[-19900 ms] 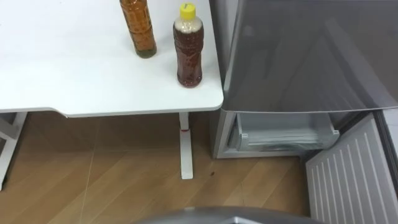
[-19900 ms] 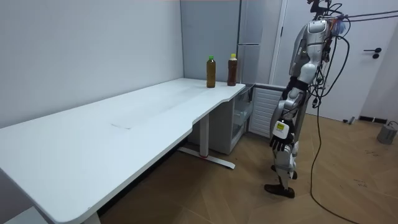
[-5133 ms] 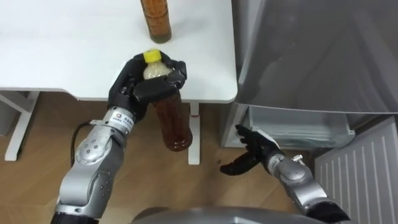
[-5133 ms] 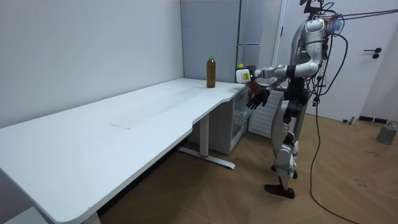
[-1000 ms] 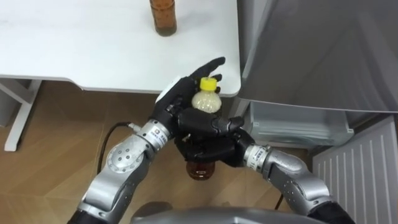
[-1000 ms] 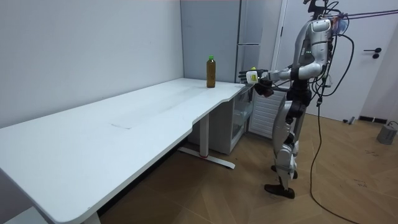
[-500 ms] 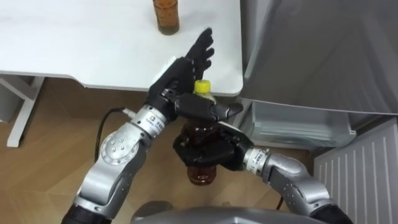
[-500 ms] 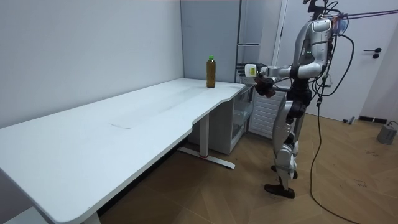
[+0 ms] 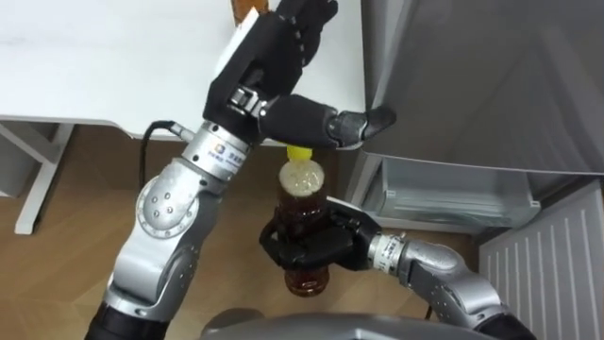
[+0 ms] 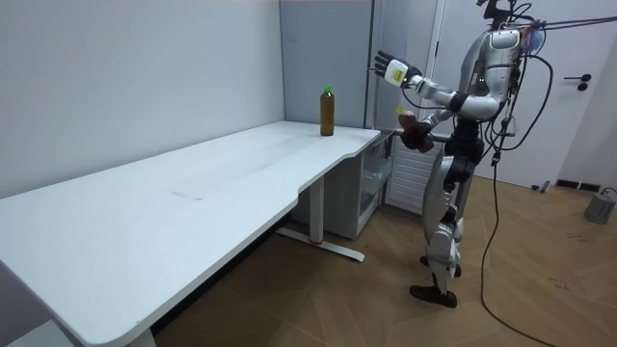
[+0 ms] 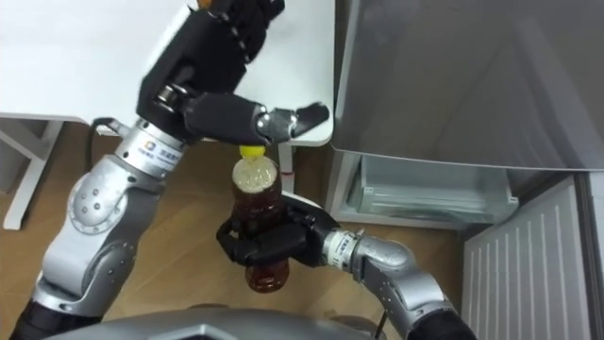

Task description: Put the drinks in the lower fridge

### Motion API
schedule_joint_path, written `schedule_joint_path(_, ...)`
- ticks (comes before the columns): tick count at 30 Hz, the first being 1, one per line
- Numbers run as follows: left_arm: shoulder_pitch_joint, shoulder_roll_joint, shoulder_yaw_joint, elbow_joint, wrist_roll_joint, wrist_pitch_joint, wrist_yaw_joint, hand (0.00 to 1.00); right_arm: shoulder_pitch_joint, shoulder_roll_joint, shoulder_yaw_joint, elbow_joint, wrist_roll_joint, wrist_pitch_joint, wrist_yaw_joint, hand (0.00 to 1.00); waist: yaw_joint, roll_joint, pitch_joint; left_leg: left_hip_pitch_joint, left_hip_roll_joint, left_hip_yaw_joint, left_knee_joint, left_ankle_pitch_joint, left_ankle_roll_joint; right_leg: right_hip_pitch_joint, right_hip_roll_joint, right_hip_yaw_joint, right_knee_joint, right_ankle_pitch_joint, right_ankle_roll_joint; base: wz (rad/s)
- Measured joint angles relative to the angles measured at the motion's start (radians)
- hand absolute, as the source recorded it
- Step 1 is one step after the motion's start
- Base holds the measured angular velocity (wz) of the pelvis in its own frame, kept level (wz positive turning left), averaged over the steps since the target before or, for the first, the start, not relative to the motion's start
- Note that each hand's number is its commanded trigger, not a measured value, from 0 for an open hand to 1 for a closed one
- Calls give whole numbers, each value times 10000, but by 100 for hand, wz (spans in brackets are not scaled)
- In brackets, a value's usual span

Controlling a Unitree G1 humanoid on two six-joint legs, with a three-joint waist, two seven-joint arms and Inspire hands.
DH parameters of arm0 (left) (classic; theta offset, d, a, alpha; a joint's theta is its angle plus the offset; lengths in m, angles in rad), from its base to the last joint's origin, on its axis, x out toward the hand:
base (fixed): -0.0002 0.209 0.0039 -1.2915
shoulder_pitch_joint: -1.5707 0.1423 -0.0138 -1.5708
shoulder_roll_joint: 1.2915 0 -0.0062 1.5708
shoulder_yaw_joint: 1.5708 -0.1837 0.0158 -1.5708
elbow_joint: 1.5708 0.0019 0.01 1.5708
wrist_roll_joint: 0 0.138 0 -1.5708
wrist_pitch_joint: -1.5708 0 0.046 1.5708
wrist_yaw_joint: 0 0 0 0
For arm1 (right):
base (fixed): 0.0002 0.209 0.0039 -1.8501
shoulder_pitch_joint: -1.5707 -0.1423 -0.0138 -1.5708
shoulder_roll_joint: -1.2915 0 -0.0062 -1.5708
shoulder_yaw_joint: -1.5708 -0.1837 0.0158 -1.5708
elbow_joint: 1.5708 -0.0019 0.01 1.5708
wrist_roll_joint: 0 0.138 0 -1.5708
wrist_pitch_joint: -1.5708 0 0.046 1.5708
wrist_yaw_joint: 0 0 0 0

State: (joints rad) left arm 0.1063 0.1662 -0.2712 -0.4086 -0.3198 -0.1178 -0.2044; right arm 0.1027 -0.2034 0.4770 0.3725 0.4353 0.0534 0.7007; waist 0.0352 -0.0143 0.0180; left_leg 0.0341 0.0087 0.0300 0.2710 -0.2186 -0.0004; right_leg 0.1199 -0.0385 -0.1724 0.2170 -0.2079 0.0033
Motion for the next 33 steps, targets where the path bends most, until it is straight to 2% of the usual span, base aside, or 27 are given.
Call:
schedule_joint_path(2,2,13,261,-146,-6,-168,8,0,24,-32,-26,-7,-126,0,65,100,24,25,-16,-15,-5,1,21,1,0,15,6,9,-59,0,0,0)
schedule_joint_path(6,2,23,709,-166,29,-252,57,0,213,-40,-350,-74,-106,0,295,100,64,124,-76,-31,-16,-14,92,1,2,48,12,17,-127,15,12,0)
schedule_joint_path(10,0,-27,1336,-280,112,-294,276,0,292,-55,-789,-66,-114,-1,366,100,206,315,13,75,-7,-63,23,0,0,118,13,9,-118,15,12,0)
schedule_joint_path(15,1,32,2449,-1006,177,-495,566,0,571,-101,-1332,-72,-22,-28,389,100,431,356,1,141,5,-43,-134,4,-6,191,20,-51,-148,14,11,0)
schedule_joint_path(17,14,29,3028,-1247,191,-873,896,0,887,-103,-1626,-121,-34,-104,400,100,646,356,0,251,-1,-28,-181,4,-7,269,18,-48,-170,13,12,0)
schedule_joint_path(18,12,32,3186,-1271,193,-954,997,0,945,-95,-1689,-121,-42,-107,399,100,710,348,4,298,-4,-20,-197,4,-7,286,16,-38,-183,13,12,0)
schedule_joint_path(19,15,29,3483,-1278,299,-1115,1196,0,1102,-47,-1839,-121,-61,-118,398,100,832,322,17,338,-12,-24,-226,7,-9,368,17,-42,-254,13,13,0)
schedule_joint_path(20,34,25,3773,-1278,514,-1212,1414,0,1238,6,-1960,-121,-164,-147,395,100,935,293,-7,351,-21,-49,-298,6,-10,422,21,-50,-317,13,13,0)
schedule_joint_path(24,96,18,4451,-1265,884,-1314,2161,0,1444,7,-2111,-128,-335,-232,397,100,1341,283,-20,476,-23,-57,-330,17,-22,435,20,-23,-324,13,13,-1)
schedule_joint_path(28,241,21,5211,-754,1290,-1407,3418,0,1754,-31,-2279,-293,-354,-232,417,100,1535,350,-10,628,-30,-85,-325,17,-22,562,13,-103,-333,13,14,4)
schedule_joint_path(33,444,48,5761,116,1552,-1430,4870,0,1859,-73,-2283,-297,-350,-232,399,100,1679,416,-33,616,-35,-175,-356,16,-24,627,15,-174,-333,12,13,2)
